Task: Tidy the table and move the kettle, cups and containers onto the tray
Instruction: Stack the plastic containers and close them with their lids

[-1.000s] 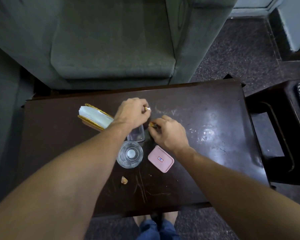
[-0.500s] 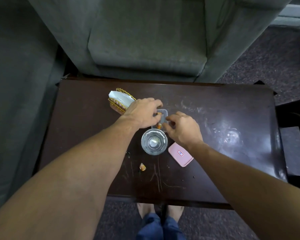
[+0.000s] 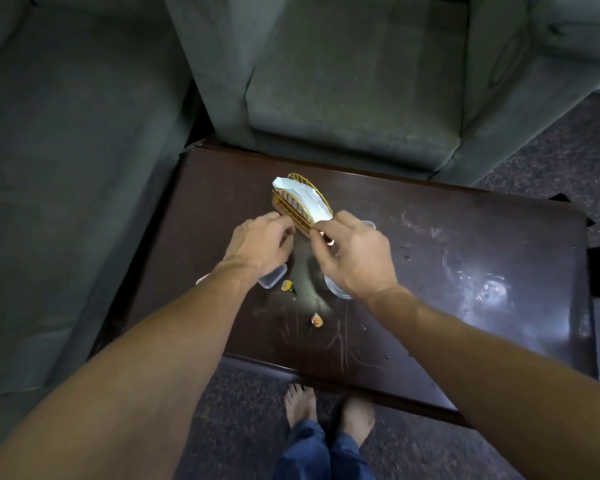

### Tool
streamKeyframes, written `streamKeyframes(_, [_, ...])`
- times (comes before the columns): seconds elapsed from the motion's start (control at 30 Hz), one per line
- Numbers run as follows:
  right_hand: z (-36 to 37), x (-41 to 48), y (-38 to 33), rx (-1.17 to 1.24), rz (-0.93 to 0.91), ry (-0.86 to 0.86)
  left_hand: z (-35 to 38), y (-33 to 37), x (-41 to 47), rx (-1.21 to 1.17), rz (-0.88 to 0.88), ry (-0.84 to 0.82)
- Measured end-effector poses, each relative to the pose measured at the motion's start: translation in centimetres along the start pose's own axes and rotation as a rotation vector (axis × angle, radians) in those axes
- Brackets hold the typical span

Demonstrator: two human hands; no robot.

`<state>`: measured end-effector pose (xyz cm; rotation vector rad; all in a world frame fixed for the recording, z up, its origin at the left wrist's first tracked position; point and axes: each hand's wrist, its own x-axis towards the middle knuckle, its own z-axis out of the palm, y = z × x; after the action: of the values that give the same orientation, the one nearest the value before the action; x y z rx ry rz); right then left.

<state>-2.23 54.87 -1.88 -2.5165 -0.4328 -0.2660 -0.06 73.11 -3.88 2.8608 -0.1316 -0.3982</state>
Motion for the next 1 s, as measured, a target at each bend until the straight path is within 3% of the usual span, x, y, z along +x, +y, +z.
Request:
streamKeyframes(0.13, [1.7,-1.7,-3.9,0.028,-0.044,-0.138,0.5,-1.5,-2.7,-0.018,-0.113,0.017])
streamKeyframes(0.27, [4.7,-4.1,-6.0,-0.022,0.115,-0.350,1.4,-3.7,-4.9,0.012,-0.311,0.031])
streamKeyframes(0.43, [7.8,-5.3,-6.8,-0.084,0.180,-0.478,3.3,-7.8,-7.2,-0.011,-0.540,-0.152])
streamKeyframes(0.57, [9.9,-5.2,-7.0,-0.095,0.180,-0.499,5.2,-10.1,-7.6,0.015,-0.483,-0.219])
streamKeyframes(0.8, [11.7,-4.7,-7.5,-0.101,0.159,-0.469,5.7,-12.4,-6.5,0.017,-0.417,-0.138])
streamKeyframes(0.9, [11.5,-4.4,-7.8,-0.054,0.155,-0.377,4.6,-13.2,-6.6,-0.098,-0.397,0.020])
streamKeyframes(1.0, [10.7,-3.5,-8.4,0.177,0.299,-0.319,3.4,-13.2,-6.7,-0.163,-0.181,0.261])
